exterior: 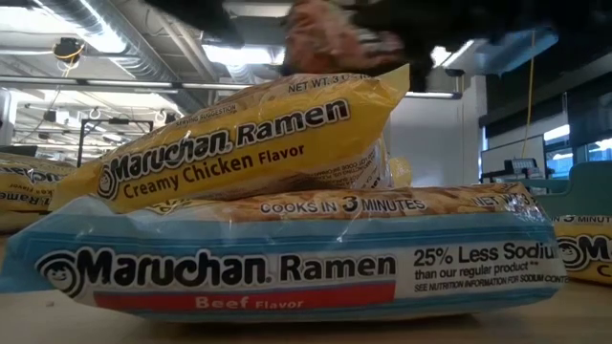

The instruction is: Sort Maruchan noodles

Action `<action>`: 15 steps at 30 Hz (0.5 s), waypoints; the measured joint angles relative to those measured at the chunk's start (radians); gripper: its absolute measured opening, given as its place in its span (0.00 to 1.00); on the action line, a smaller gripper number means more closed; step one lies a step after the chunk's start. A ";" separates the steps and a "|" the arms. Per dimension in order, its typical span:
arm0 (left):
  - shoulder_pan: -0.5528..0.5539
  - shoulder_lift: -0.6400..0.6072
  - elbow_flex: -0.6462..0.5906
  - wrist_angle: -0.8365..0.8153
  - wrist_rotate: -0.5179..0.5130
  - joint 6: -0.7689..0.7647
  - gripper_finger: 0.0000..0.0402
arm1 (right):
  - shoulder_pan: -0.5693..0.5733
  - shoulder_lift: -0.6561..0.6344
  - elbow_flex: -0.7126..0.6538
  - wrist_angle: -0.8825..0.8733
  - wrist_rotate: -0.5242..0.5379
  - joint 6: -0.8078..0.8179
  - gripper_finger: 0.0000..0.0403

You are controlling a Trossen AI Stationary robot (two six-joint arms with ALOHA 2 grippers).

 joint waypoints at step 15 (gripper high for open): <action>0.152 -0.253 -0.467 0.537 0.040 0.149 0.20 | -0.487 0.072 0.747 -1.002 -0.178 -0.502 0.25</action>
